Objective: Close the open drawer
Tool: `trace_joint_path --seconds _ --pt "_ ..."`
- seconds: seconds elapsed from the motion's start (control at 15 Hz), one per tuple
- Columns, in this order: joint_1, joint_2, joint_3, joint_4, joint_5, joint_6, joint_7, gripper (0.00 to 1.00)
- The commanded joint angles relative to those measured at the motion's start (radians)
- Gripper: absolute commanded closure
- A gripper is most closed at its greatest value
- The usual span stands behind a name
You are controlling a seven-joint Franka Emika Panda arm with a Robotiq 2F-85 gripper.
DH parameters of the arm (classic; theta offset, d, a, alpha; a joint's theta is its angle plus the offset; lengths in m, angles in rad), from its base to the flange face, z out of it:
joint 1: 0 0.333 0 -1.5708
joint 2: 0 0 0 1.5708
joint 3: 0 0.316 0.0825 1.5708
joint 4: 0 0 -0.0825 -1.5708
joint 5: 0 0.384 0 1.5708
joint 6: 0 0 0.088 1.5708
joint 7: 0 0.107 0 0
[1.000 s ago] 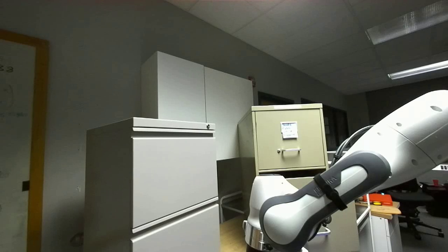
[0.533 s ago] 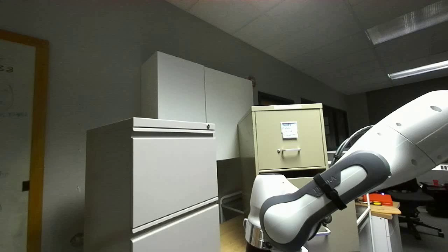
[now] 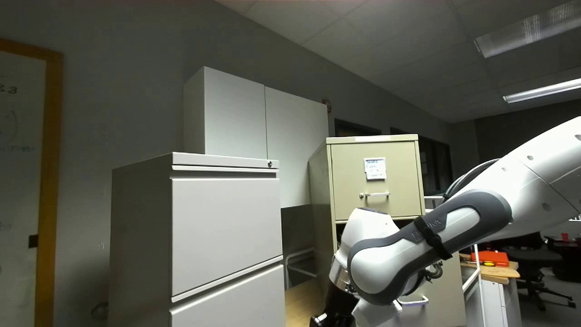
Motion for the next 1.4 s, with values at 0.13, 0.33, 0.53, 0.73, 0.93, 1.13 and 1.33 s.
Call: trace_joint_path --seconds 0.13,0.33,0.53,0.73,0.93,1.13,1.33 --pt "-0.104 -0.103 -0.043 -0.067 -0.023 0.079 0.064 0.88" --pt "-0.170 -0.135 -0.067 -0.099 -0.033 0.103 0.085 1.00" --pt "-0.231 -0.165 -0.086 -0.132 -0.047 0.112 0.095 1.00" --pt "-0.294 -0.154 -0.095 -0.103 -0.060 0.126 0.124 1.00" --pt "-0.355 -0.169 -0.083 -0.101 -0.056 0.221 0.193 1.00" --pt "-0.432 -0.167 -0.039 -0.099 -0.070 0.362 0.269 1.00" --pt "-0.524 -0.155 0.054 -0.114 -0.094 0.466 0.361 1.00"
